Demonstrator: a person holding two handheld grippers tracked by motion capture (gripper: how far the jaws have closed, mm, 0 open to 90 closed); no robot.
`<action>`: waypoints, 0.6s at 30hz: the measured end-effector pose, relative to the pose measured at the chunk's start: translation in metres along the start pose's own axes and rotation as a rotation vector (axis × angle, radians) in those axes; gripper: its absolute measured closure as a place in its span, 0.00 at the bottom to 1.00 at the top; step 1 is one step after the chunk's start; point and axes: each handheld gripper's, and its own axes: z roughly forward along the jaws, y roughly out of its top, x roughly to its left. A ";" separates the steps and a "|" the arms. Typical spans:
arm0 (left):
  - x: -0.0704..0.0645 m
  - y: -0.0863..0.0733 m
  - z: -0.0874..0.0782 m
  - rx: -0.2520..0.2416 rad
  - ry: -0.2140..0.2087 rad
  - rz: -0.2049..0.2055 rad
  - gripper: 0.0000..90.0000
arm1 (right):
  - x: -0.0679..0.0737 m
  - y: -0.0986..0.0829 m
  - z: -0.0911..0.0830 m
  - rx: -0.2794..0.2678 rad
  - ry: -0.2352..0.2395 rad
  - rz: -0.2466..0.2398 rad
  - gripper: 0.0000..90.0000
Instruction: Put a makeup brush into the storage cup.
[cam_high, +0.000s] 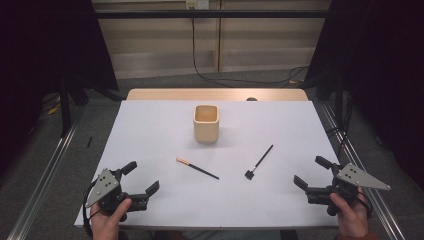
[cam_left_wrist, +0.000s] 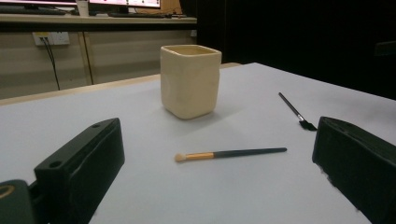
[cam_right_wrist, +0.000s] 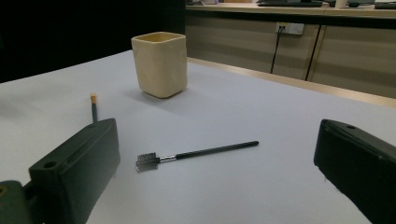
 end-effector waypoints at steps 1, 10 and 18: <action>0.000 0.000 0.000 0.002 -0.001 0.003 0.02 | 0.000 0.000 0.000 0.000 0.001 0.001 0.00; -0.001 0.000 0.000 0.004 -0.008 0.006 0.02 | -0.001 0.000 0.001 0.000 0.010 0.007 0.00; -0.004 0.002 0.001 -0.001 -0.006 0.014 0.03 | -0.001 -0.001 0.001 0.004 0.008 0.010 0.00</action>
